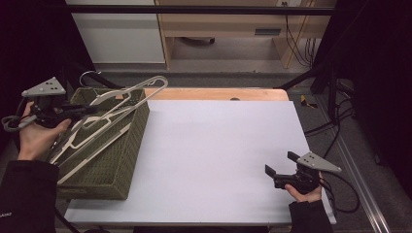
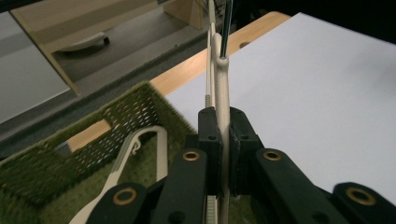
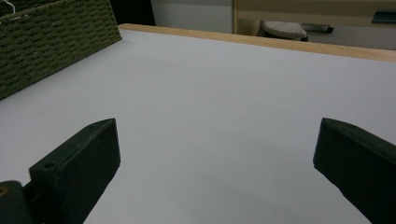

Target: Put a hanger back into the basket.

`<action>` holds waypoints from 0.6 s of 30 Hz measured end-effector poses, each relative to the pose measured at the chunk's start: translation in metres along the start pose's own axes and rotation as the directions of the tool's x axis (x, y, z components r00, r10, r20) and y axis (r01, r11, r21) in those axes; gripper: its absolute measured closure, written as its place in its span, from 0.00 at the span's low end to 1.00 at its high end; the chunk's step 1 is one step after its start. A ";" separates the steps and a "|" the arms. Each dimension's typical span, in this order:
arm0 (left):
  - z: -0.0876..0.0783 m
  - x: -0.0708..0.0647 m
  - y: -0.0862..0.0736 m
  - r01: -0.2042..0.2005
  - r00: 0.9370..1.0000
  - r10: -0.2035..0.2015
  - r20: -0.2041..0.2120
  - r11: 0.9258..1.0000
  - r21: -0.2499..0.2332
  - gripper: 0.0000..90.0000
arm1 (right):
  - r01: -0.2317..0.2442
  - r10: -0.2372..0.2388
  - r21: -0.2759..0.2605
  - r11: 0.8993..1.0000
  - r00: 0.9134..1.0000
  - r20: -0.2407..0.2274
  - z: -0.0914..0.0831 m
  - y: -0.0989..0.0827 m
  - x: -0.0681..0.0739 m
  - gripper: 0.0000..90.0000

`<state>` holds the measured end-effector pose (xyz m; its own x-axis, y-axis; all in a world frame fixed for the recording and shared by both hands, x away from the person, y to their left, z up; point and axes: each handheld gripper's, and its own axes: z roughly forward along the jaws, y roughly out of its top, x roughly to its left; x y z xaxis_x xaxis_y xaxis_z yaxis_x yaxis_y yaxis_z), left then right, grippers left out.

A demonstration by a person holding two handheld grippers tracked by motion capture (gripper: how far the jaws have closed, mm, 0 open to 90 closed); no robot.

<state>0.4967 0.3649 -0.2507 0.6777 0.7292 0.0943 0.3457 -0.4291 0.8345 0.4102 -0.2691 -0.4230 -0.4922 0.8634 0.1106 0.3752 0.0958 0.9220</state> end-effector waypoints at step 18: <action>-0.013 0.051 -0.049 0.092 0.994 -0.092 -0.060 0.996 0.008 0.95 | 0.004 -0.004 0.003 1.000 1.000 0.004 0.001 0.000 -0.001 0.01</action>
<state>0.5057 0.4300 -0.2790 0.6029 0.7963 0.0498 0.4118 -0.3640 0.8354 0.4108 -0.2694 -0.4235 -0.4906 0.8650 0.1055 0.3752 0.1004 0.9215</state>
